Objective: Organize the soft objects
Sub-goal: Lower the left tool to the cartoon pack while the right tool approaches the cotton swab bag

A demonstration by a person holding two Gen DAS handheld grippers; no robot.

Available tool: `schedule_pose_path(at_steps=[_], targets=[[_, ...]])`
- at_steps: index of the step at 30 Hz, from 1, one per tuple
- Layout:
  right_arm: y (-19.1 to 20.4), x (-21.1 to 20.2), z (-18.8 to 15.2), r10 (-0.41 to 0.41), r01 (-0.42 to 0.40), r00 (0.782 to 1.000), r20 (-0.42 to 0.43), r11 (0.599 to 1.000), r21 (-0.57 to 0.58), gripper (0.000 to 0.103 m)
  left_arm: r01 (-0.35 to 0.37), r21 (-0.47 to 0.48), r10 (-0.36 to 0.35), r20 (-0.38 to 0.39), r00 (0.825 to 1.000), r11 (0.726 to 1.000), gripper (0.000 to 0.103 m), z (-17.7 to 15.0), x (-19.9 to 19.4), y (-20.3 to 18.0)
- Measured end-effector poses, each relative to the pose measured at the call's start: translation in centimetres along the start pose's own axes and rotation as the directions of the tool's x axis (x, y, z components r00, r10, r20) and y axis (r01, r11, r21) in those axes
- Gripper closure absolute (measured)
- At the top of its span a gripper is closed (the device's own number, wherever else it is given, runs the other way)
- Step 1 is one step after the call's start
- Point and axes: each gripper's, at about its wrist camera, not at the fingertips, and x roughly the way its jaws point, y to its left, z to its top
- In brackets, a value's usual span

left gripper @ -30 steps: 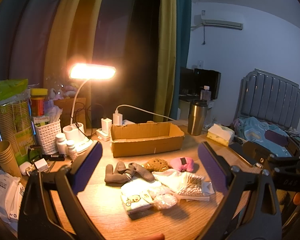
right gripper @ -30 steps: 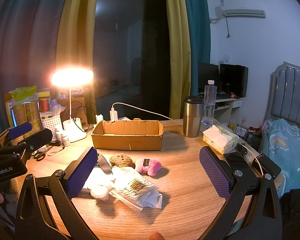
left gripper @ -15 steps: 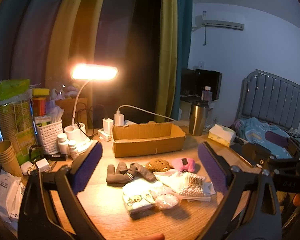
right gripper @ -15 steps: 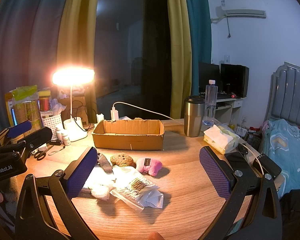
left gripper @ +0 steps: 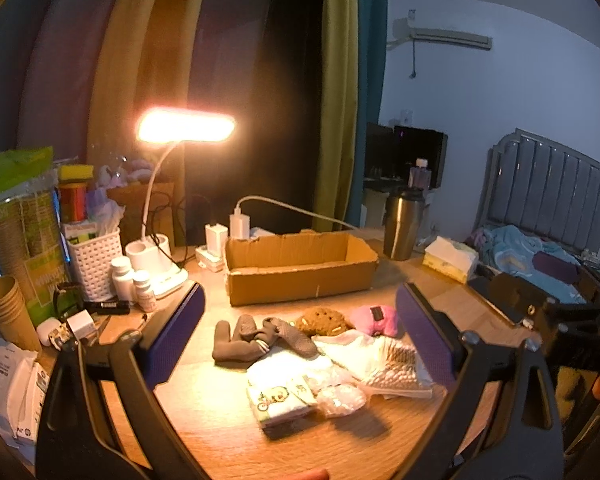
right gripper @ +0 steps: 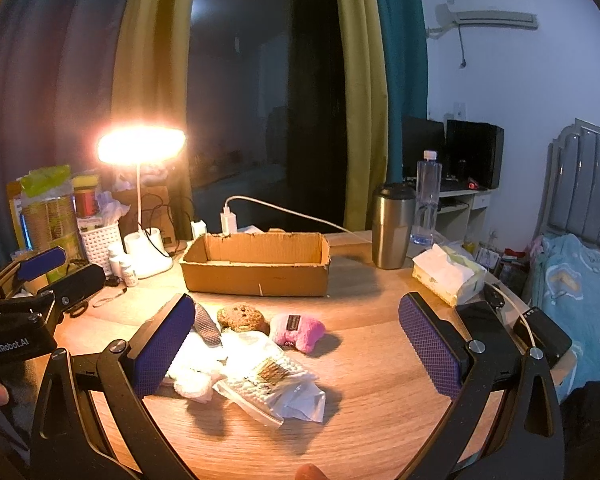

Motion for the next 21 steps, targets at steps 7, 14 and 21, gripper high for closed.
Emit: schedule_pose_path(at_steps=[7,14,21], targets=[[-1.1,2.7,-0.8,-0.002,0.004,0.998,-0.068,1.000,0.031,0.000,-0.008,0.000,0.008,-0.069,0.998,1.000,0.006,-1.3,2.4,0.3],[-1.3,5.5,-2.6,0.014,-0.007,0.989,-0.147,0.999,0.045,0.000,-0.017,-0.002,0.016,-0.153,0.988,1.000,0.006,-3.2,5.2,0.7],[-1.2,8.0,-4.0,0.033,-0.020,0.976,-0.218,0.998,0.059,0.000,0.009,0.006,-0.008,-0.246,0.969,1.000,0.006,-5.1,7.6,0.4]])
